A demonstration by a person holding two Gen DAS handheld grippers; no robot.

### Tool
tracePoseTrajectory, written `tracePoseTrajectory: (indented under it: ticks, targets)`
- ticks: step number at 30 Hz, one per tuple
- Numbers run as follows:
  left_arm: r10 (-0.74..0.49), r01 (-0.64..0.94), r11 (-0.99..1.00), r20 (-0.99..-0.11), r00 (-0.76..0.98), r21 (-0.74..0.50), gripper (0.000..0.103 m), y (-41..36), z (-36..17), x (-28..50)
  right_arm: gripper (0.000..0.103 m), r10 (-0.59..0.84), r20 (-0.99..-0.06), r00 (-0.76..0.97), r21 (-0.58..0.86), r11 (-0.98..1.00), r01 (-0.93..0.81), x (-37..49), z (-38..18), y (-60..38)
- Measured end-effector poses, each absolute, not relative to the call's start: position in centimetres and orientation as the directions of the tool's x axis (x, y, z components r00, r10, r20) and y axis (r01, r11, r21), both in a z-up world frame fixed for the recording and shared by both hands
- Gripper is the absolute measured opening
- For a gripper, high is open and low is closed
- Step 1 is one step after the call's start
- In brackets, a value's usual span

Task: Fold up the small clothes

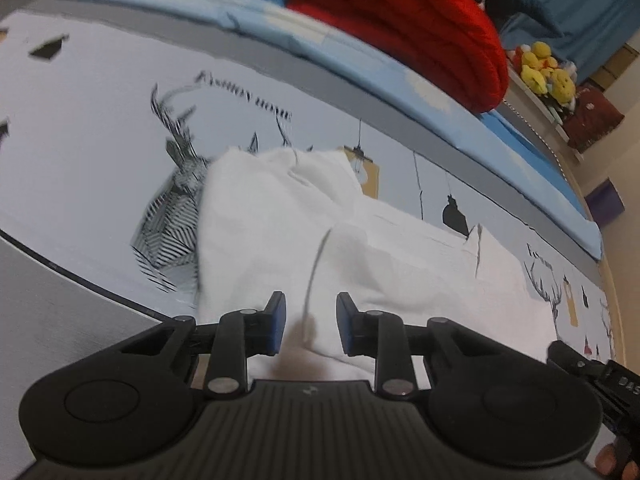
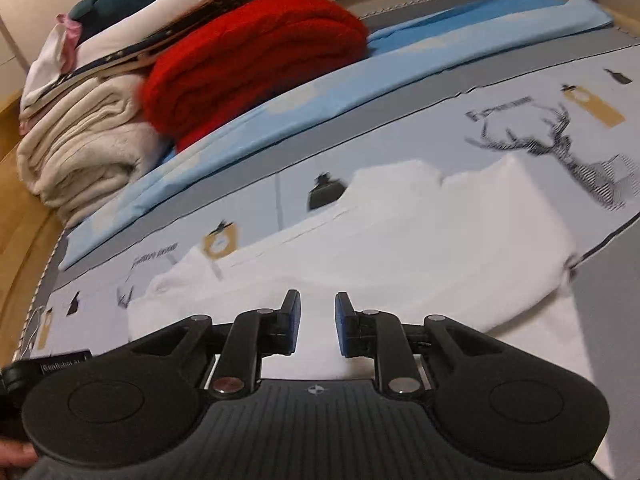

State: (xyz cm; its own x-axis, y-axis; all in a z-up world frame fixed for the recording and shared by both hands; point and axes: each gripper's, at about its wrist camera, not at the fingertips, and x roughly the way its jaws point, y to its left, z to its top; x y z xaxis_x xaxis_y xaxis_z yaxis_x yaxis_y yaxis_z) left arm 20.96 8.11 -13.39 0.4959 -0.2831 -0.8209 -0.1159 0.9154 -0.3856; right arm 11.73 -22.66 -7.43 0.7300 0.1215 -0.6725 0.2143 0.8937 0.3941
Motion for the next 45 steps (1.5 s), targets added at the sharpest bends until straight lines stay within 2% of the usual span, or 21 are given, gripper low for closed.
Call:
tracePoseTrajectory:
  ticks: [6, 8, 9, 10, 13, 15, 20, 23, 30, 31, 33, 35, 38, 39, 41, 43, 45]
  targets:
    - [-0.266, -0.163, 0.917, -0.864, 0.427, -0.363, 0.029, 6.0, -17.2, 22.1, 0.021, 0.1, -0.667, 0.738, 0.412, 0.875, 0.254, 12.8, -7.2, -25.6]
    - [-0.229, -0.127, 0.941, -0.867, 0.442, -0.313, 0.011, 5.0, -16.9, 22.1, 0.021, 0.074, -0.666, 0.742, 0.413, 0.865, 0.285, 12.8, -7.2, -27.0]
    - [-0.219, -0.109, 0.949, -0.864, 0.453, -0.297, 0.006, 4.7, -16.5, 22.1, 0.021, 0.058, -0.666, 0.744, 0.412, 0.86, 0.302, 12.8, -7.3, -27.7]
    - [-0.215, -0.1, 0.95, -0.852, 0.478, -0.295, 0.005, 4.7, -15.7, 21.9, 0.021, 0.038, -0.667, 0.744, 0.408, 0.854, 0.322, 12.8, -7.3, -28.3]
    - [-0.218, -0.107, 0.936, -0.79, 0.573, -0.336, 0.005, 6.0, -12.1, 20.7, 0.021, -0.016, -0.674, 0.738, 0.412, 0.822, 0.394, 12.7, -7.6, -30.2]
    - [-0.158, -0.132, 0.945, -0.773, 0.614, -0.298, 0.005, 6.9, -10.3, 19.6, 0.021, -0.036, -0.679, 0.733, 0.425, 0.795, 0.433, 12.5, -7.8, -31.1]
    - [-0.061, -0.231, 0.949, -0.844, 0.533, -0.214, 0.007, 9.4, -11.5, 18.8, 0.021, -0.028, -0.703, 0.71, 0.451, 0.755, 0.476, 12.3, -8.5, -31.5]
    - [-0.016, -0.239, 0.955, -0.831, 0.556, -0.178, 0.007, 10.1, -11.1, 19.0, 0.021, -0.036, -0.755, 0.655, 0.427, 0.732, 0.531, 12.5, -9.9, -31.7]
    - [-0.192, -0.246, 0.906, -0.853, 0.486, -0.344, 0.011, 10.8, -13.7, 20.6, 0.021, -0.04, -0.83, 0.557, 0.408, 0.638, 0.653, 12.8, -13.5, -33.4]
    - [-0.201, -0.247, 0.906, -0.86, 0.468, -0.345, 0.011, 10.7, -14.3, 20.8, 0.02, -0.044, -0.832, 0.553, 0.404, 0.635, 0.659, 12.8, -13.8, -33.5]
    - [-0.197, -0.246, 0.914, -0.881, 0.43, -0.324, 0.011, 10.4, -15.5, 21.1, 0.006, -0.039, -0.837, 0.546, 0.406, 0.623, 0.668, 12.8, -14.6, -33.8]
    - [-0.174, -0.249, 0.924, -0.901, 0.398, -0.289, 0.01, 10.4, -16.3, 21.2, 0.005, -0.025, -0.843, 0.537, 0.417, 0.6, 0.683, 12.7, -15.3, -33.9]
    - [-0.171, -0.247, 0.922, -0.885, 0.432, -0.298, 0.011, 10.4, -15.3, 21.3, 0.005, -0.038, -0.853, 0.52, 0.401, 0.589, 0.701, 12.6, -15.1, -33.5]
    - [-0.164, -0.229, 0.928, -0.873, 0.459, -0.295, 0.014, 10.3, -14.7, 21.5, 0.009, -0.057, -0.856, 0.513, 0.381, 0.6, 0.703, 12.6, -14.5, -33.0]
    - [-0.143, -0.205, 0.94, -0.857, 0.495, -0.275, 0.022, 10.1, -14.1, 21.9, 0.01, -0.091, -0.841, 0.533, 0.361, 0.639, 0.679, 12.5, -12.9, -32.0]
    - [-0.127, -0.213, 0.941, -0.858, 0.498, -0.263, 0.042, 10.3, -14.3, 22.3, 0.011, -0.129, -0.812, 0.569, 0.334, 0.697, 0.634, 12.8, -11.5, -31.2]
    - [-0.105, -0.235, 0.94, -0.866, 0.49, -0.247, 0.049, 10.6, -14.6, 22.7, 0.021, -0.164, -0.781, 0.603, 0.306, 0.741, 0.598, 13.3, -10.8, -31.0]
